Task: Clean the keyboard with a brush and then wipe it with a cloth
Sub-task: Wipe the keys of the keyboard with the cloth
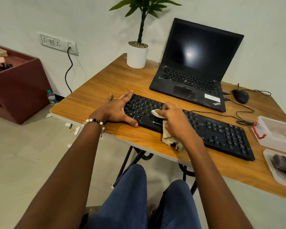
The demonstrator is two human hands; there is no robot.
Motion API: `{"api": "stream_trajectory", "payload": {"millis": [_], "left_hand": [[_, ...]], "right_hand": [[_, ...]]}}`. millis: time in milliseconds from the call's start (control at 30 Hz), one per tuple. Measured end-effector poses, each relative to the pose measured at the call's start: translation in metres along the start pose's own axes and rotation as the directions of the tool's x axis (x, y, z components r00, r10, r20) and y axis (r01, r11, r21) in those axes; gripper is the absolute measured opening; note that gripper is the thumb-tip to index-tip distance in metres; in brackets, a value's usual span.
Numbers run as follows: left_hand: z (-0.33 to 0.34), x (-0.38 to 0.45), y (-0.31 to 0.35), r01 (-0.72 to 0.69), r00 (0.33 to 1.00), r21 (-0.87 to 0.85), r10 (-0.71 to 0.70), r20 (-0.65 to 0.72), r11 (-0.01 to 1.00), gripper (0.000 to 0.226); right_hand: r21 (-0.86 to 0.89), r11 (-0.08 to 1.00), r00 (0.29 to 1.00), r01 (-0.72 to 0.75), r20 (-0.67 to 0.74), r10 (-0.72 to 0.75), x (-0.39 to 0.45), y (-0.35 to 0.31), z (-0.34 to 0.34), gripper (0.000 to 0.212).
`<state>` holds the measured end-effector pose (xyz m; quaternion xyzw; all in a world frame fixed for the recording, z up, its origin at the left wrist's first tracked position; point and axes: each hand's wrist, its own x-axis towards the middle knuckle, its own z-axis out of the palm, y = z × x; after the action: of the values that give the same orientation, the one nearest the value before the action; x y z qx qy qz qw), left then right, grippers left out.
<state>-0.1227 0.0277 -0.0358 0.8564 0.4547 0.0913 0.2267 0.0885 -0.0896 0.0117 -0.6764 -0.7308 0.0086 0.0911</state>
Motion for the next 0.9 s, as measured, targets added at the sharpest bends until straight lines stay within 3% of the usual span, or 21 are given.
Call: {"api": "stream_trajectory", "payload": {"millis": [100,200,367,500,600,733,833,900], "left_hand": [[0.0,-0.001,0.001,-0.001,1.0,0.0,0.001,0.004,1.0,0.144],[-0.001,-0.002,0.003,0.002,1.0,-0.003,-0.002,0.005,1.0,0.144],[0.001,0.0,0.002,-0.002,1.0,0.025,0.002,-0.006,1.0,0.142],[0.001,0.002,0.001,-0.001,1.0,0.03,0.001,0.001,1.0,0.144],[0.0,0.0,0.001,-0.003,1.0,0.004,0.003,0.007,1.0,0.145],[-0.001,-0.001,0.002,-0.001,1.0,-0.004,0.001,0.014,1.0,0.145],[-0.001,-0.001,0.002,0.006,1.0,0.002,-0.006,0.008,1.0,0.144],[-0.001,-0.002,0.002,0.012,1.0,0.008,-0.012,0.007,1.0,0.143]], "right_hand": [[-0.02,0.984,0.98,-0.178,-0.094,0.176,-0.003,0.005,0.0,0.037],[0.005,0.96,0.957,-0.278,-0.089,0.278,-0.006,-0.022,0.005,0.02],[0.084,0.994,0.992,-0.071,-0.1,0.079,-0.007,-0.074,0.019,0.024],[0.047,0.999,0.999,0.018,-0.033,-0.017,-0.015,-0.064,0.014,0.039],[0.004,0.996,0.996,-0.092,-0.007,0.092,-0.031,-0.037,0.008,0.05],[0.04,0.946,0.94,-0.322,-0.104,0.325,-0.044,-0.023,0.01,0.04],[0.085,0.928,0.917,-0.363,-0.144,0.372,-0.043,-0.042,0.024,0.025],[0.158,0.932,0.922,-0.327,-0.164,0.351,-0.041,-0.059,0.03,0.027]]}}
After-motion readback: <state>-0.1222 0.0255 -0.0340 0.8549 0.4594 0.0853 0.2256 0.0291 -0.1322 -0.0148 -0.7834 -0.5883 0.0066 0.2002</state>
